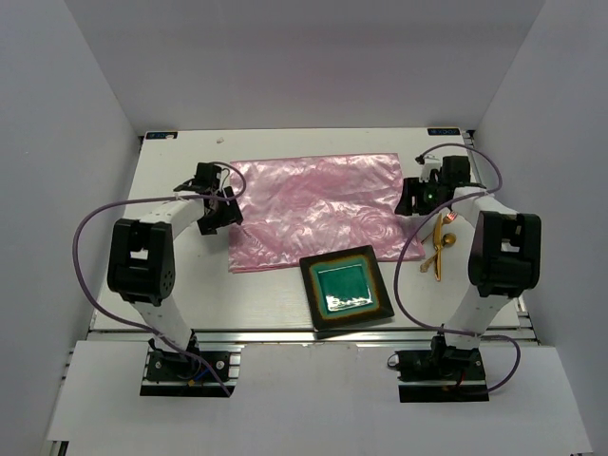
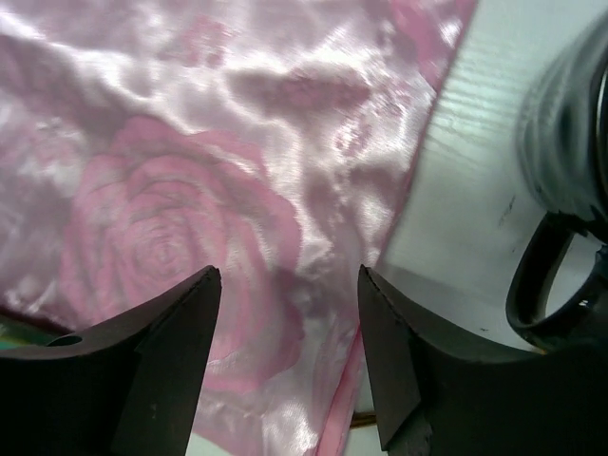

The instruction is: Set the dinner table for one person

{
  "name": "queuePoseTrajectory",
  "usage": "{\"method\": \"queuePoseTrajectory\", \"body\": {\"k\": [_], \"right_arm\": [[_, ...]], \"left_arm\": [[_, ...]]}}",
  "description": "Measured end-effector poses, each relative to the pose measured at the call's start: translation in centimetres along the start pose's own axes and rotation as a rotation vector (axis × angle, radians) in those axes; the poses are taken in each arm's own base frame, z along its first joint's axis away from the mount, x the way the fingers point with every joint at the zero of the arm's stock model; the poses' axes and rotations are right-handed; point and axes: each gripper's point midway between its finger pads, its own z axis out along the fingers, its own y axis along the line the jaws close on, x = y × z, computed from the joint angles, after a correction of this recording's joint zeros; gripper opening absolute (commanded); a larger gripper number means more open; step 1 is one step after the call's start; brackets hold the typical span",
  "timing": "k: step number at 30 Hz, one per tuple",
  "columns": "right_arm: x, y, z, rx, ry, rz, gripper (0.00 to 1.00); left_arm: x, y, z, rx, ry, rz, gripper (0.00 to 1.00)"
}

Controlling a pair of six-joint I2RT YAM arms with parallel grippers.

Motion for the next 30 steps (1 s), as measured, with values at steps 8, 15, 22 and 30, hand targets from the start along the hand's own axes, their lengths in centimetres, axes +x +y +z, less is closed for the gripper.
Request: {"method": "queuePoseTrajectory", "body": {"k": [8, 15, 22, 30], "right_arm": [[-3.1, 3.6, -3.3, -0.144, -0.091, -0.161, 0.66], [-3.5, 5.0, -4.2, -0.206, -0.114, -0.188, 0.66], [-3.7, 5.2, -4.5, -0.211, -0.121, -0.19, 0.66], [-4.1, 5.4, -5.0, -0.202, -0.135, -0.199, 0.66]], "left_arm": [[0.1, -0.8, 2.2, 0.031, 0.032, 0.029, 0.71], [-0.9, -1.7, 3.0, 0.057, 0.023, 0.033, 0.38], [-1.8, -2.2, 3.8, 0.069, 0.022, 0.043, 0.19], [-3.8, -3.3, 4.8, 0.077, 0.014, 0.05, 0.16]]}}
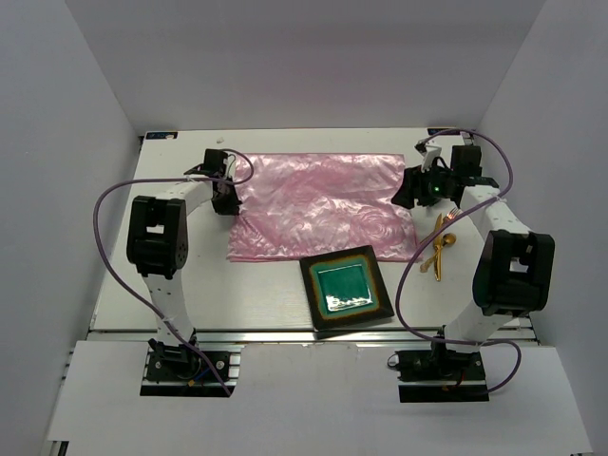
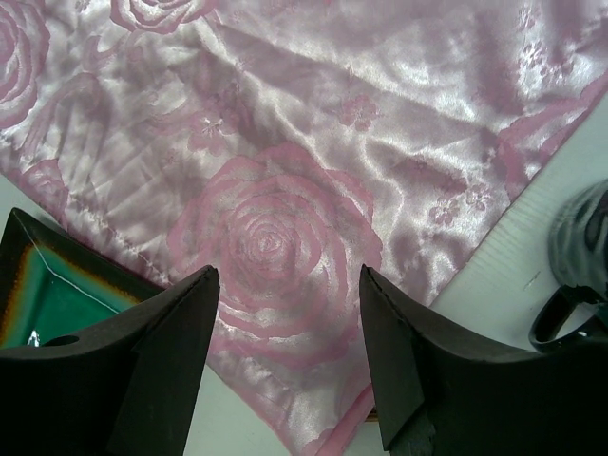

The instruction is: Set the dinner table for one person

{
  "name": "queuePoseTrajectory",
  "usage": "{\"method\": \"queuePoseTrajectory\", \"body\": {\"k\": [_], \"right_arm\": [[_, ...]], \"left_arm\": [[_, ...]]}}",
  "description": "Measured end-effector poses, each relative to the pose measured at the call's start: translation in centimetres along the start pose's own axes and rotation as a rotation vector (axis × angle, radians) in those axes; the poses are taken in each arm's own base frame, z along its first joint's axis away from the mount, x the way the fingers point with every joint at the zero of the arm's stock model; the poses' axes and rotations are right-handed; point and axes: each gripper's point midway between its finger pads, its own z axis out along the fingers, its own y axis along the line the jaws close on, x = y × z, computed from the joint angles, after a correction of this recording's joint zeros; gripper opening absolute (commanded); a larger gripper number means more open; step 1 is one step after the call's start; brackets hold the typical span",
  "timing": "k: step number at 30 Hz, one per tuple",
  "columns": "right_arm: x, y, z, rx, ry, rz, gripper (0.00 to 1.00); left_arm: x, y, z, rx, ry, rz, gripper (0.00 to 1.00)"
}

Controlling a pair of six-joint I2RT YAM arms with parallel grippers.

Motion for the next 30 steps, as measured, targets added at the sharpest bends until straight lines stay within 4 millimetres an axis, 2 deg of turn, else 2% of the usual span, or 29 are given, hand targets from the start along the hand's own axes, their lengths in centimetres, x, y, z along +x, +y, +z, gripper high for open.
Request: {"method": "queuePoseTrajectory", "body": {"k": [2, 5, 8, 9, 10, 14, 18, 19, 24, 27, 30], "right_arm": [[-0.4, 0.0, -0.2, 0.006, -0.008, -0.008, 0.67], [-1.3, 0.2, -0.8, 0.018, -0.028, -0.027, 0.69], [-1.8, 0.1, -1.3, 0.041, -0.038, -0.04, 0.69], [-1.9, -0.1, -1.5, 0.057, -0.037, -0.041, 0.69], [-2.0, -0.4, -1.6, 0.078, -0.035, -0.041, 0.69], [-1.8, -2.1, -2.5, 0.199, -0.007, -0.013, 0.7], [-1.5, -4.0, -3.8, 0.353, 0.013, 0.033, 0.71], [-1.4, -4.5, -4.2, 0.392, 0.014, 0.048, 0.71], [-0.4, -6.9, -5.3, 0.56, 0.045, 0.126, 0.7], [0.7, -8.1, -5.1, 0.614, 0.075, 0.162, 0.68], [2.0, -9.4, -4.2, 0.648, 0.123, 0.201, 0.67]], "left_arm": [[-0.6, -0.2, 0.3, 0.003, -0.007, 0.003, 0.17], [-0.9, -0.4, 0.4, 0.004, -0.011, 0.005, 0.24], [-1.0, -0.3, 0.4, -0.002, -0.016, 0.004, 0.37], [-1.1, -0.3, 0.3, -0.002, -0.019, 0.004, 0.46], [-1.2, -0.3, 0.2, -0.005, -0.023, 0.007, 0.49], [-1.6, 0.0, -0.9, -0.02, -0.048, -0.006, 0.52], [-2.9, -0.4, -4.4, -0.007, -0.12, -0.021, 0.63], [-3.4, -0.5, -5.6, 0.001, -0.149, -0.026, 0.68], [-5.8, -1.7, -12.7, 0.076, -0.321, -0.062, 0.78], [-5.9, -2.0, -15.6, 0.117, -0.384, -0.087, 0.78], [-4.5, -1.7, -16.4, 0.137, -0.397, -0.114, 0.79]]}}
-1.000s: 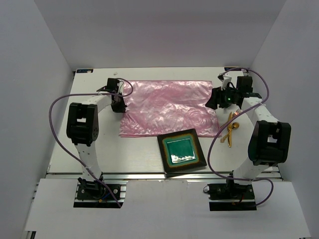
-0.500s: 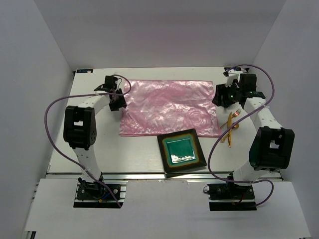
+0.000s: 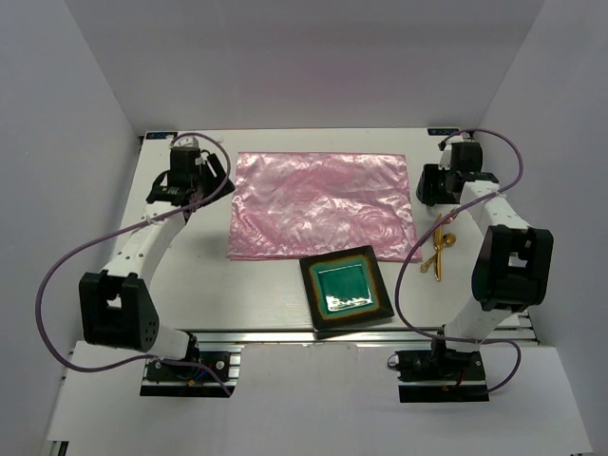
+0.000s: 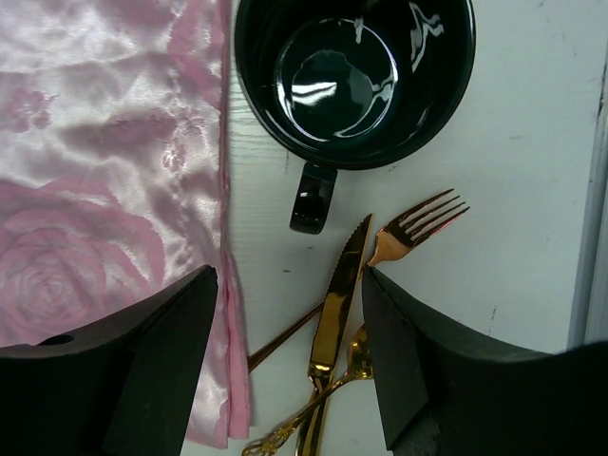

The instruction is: Set the dinner table for one person

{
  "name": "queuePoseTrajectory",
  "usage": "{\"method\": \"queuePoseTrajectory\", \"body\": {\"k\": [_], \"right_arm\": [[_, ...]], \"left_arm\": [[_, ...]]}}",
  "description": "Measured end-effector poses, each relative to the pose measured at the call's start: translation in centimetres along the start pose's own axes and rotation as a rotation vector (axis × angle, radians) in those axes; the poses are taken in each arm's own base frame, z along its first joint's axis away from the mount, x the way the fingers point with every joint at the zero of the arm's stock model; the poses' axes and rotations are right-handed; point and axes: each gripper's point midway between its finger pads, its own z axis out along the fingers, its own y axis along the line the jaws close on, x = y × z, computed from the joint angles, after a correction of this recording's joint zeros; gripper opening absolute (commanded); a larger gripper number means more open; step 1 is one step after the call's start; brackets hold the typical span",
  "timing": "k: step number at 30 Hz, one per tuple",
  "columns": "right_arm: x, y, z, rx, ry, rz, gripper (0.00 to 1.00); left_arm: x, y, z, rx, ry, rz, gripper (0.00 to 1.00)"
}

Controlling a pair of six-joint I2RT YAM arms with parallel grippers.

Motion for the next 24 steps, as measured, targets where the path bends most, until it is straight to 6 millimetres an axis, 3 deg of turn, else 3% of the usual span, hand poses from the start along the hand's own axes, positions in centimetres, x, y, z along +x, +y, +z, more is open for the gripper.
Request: {"method": "queuePoseTrajectory", "body": {"k": [8, 14, 17, 20, 24], "right_arm": [[1.8, -1.1, 2.7, 0.047, 0.073, 0.032, 0.67], [1.1, -1.3, 5.3, 0.048, 0.052, 0.04, 0.61], [1.0, -1.4, 7.0, 0.049, 0.052, 0.04, 0.53], [1.2, -1.5, 8.3, 0.047, 0.058, 0.035, 0.38], [0.7, -1.7, 8.6, 0.053, 0.034, 0.02, 0.18]], "left_arm": [[6.1, 2.9, -0.5, -0.043, 0.104, -0.065, 0.79], [6.5, 3.0, -1.2, -0.037, 0.098, -0.085, 0.79], [6.2, 2.8, -1.5, -0.031, 0.087, -0.09, 0.79], [6.3, 2.8, -1.7, -0.028, 0.082, -0.097, 0.79], [6.5, 3.0, -1.8, -0.03, 0.083, -0.104, 0.79]]}}
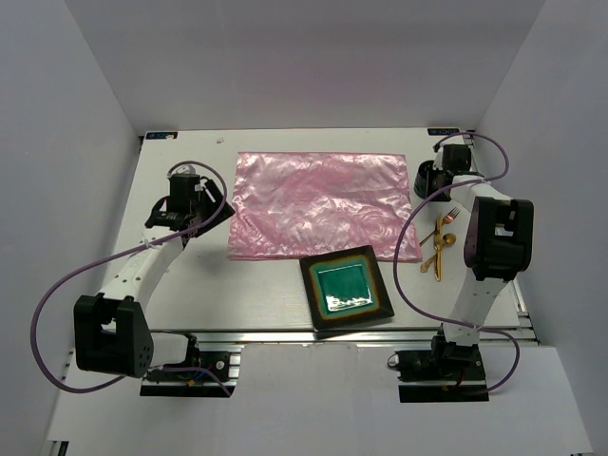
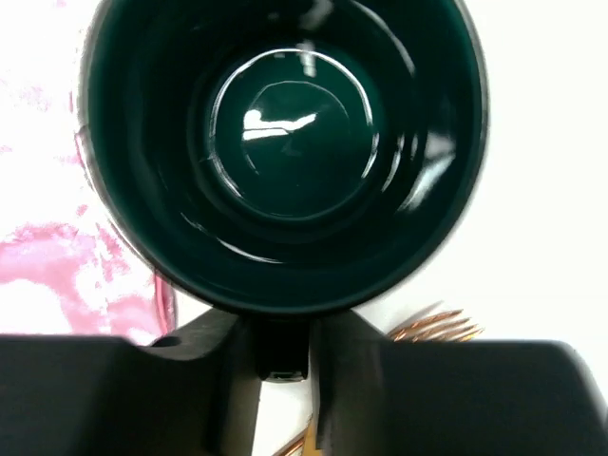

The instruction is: Set the dinner table for one person

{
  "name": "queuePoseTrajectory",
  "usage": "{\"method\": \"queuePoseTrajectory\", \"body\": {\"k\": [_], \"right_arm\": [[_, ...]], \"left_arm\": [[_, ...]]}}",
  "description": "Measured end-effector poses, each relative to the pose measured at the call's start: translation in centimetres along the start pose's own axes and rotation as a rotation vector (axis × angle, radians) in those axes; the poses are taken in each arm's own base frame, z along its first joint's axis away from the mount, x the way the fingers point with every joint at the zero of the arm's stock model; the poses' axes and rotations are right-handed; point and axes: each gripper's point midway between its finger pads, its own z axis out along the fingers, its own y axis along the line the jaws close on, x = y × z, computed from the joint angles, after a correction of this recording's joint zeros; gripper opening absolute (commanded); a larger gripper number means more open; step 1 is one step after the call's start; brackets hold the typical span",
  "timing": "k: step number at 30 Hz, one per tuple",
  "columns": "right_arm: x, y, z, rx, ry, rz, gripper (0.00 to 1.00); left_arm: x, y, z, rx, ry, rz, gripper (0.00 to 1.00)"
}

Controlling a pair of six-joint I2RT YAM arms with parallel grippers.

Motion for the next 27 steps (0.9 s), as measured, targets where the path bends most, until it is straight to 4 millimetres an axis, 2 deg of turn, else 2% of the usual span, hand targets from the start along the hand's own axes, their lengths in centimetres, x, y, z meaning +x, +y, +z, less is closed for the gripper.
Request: {"method": "queuePoseTrajectory", "body": {"k": [4, 15, 20, 24, 27], "right_arm": [[-0.5, 0.0, 0.1, -0.004, -0.021, -0.015, 0.0], [-2.2, 0.5, 0.0, -0.036, -0.086, -0.032, 0.0], [-4.6, 0.6, -1.2, -0.04, -0.171, -0.033, 0.0], [-6.2, 1.8, -1.9, -0.087, -0.228, -0.048, 0.0], [-6.4, 3.4, -2.0, -0.134, -0.237, -0.066, 0.0]], "left_arm": [[0.2, 0.1, 0.0, -0.004, 0.006, -0.003, 0.79], [0.2, 0.1, 0.0, -0.003, 0.005, -0.003, 0.79], [0.2, 0.1, 0.0, -0.003, 0.005, -0.003, 0.8], [0.2, 0.1, 0.0, -0.003, 0.006, -0.003, 0.8], [0.2, 0.1, 0.0, -0.003, 0.006, -0.003, 0.8]]}}
